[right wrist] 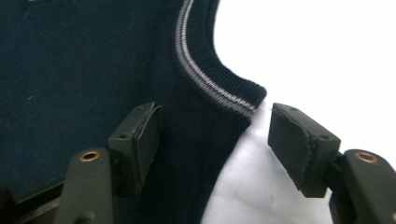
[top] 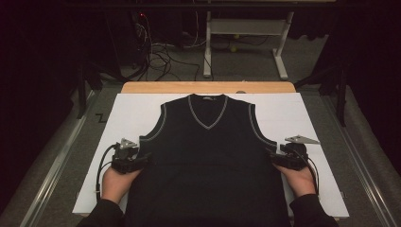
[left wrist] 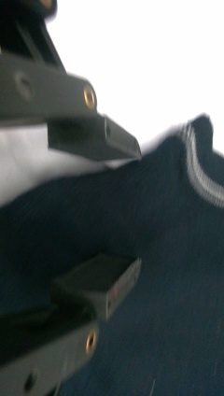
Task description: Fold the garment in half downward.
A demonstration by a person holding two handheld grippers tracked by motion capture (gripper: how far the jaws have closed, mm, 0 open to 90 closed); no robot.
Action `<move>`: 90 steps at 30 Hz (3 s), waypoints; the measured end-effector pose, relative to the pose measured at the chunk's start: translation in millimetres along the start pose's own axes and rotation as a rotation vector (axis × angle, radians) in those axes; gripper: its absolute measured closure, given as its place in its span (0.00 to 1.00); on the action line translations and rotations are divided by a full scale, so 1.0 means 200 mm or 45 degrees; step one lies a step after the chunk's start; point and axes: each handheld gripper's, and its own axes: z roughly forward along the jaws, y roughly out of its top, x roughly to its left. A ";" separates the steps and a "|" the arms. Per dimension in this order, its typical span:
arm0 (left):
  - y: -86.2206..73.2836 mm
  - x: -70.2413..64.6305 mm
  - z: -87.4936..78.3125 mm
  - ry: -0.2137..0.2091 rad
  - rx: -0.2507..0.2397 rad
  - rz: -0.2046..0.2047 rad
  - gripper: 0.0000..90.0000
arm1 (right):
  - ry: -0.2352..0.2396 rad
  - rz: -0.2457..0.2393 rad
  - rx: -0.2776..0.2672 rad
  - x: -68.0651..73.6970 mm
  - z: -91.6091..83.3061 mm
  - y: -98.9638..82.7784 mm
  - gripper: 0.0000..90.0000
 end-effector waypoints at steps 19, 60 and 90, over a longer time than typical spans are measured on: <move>-0.01 -0.02 -0.02 -0.093 -0.012 0.077 0.90 | 0.017 -0.173 0.030 0.12 0.01 -0.01 0.94; 0.05 0.07 -0.30 -0.203 -0.329 0.059 0.91 | 0.097 -0.151 -0.388 0.05 -0.31 0.05 0.95; -0.39 -0.05 -0.42 -0.252 -0.066 0.158 0.90 | 0.156 -0.211 -0.127 0.15 -0.51 -0.36 0.95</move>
